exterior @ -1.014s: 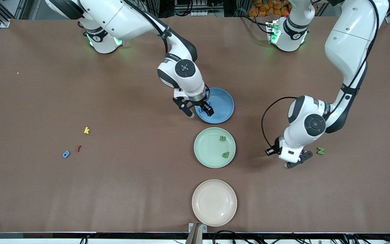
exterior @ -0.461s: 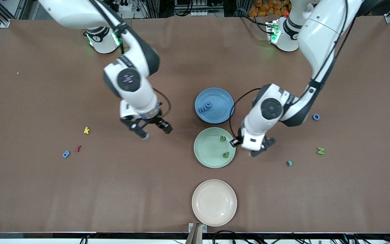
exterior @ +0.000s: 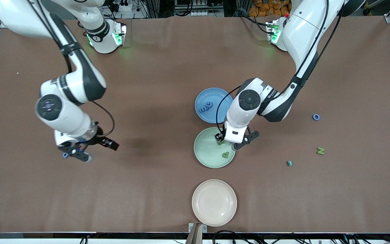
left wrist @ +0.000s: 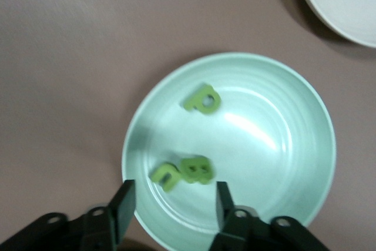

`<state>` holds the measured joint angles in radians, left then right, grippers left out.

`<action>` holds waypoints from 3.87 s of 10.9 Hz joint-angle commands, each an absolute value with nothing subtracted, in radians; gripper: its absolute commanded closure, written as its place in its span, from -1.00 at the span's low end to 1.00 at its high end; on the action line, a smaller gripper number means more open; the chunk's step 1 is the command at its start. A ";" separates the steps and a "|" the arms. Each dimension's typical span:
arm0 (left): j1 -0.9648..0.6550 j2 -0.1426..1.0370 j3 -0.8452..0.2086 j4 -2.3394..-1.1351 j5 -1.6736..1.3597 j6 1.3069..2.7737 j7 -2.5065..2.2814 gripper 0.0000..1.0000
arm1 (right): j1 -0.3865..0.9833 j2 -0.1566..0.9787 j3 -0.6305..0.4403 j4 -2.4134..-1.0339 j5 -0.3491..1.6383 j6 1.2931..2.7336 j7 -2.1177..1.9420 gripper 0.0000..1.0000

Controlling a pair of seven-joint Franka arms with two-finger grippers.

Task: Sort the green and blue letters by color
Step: 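Drop the B on the green plate while the right gripper withdraws, then grasp the blue e with the right gripper while the left gripper grasps the green N, then release the e on the blue plate while the left gripper carries the N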

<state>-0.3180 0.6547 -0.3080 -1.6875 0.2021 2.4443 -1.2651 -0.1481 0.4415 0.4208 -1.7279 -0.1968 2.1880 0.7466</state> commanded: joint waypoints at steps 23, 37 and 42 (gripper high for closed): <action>0.325 0.666 -0.271 -1.709 0.397 2.304 0.032 -1.00 | -0.301 0.664 0.123 -1.813 -0.104 2.480 0.449 -0.26; 0.324 0.706 -0.272 -1.739 0.333 2.381 0.037 -0.61 | -0.120 0.566 0.216 -1.695 -0.104 2.191 0.789 1.00; 0.324 0.706 -0.272 -1.782 0.314 2.470 -0.012 1.00 | 0.088 0.572 0.379 -1.664 -0.126 2.203 1.309 1.00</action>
<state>0.3185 0.7069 -0.2705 -1.7520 0.3358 2.4252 0.0008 -0.0011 0.5689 0.3372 -1.6890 -0.1147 2.2049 1.1255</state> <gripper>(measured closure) 0.590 0.749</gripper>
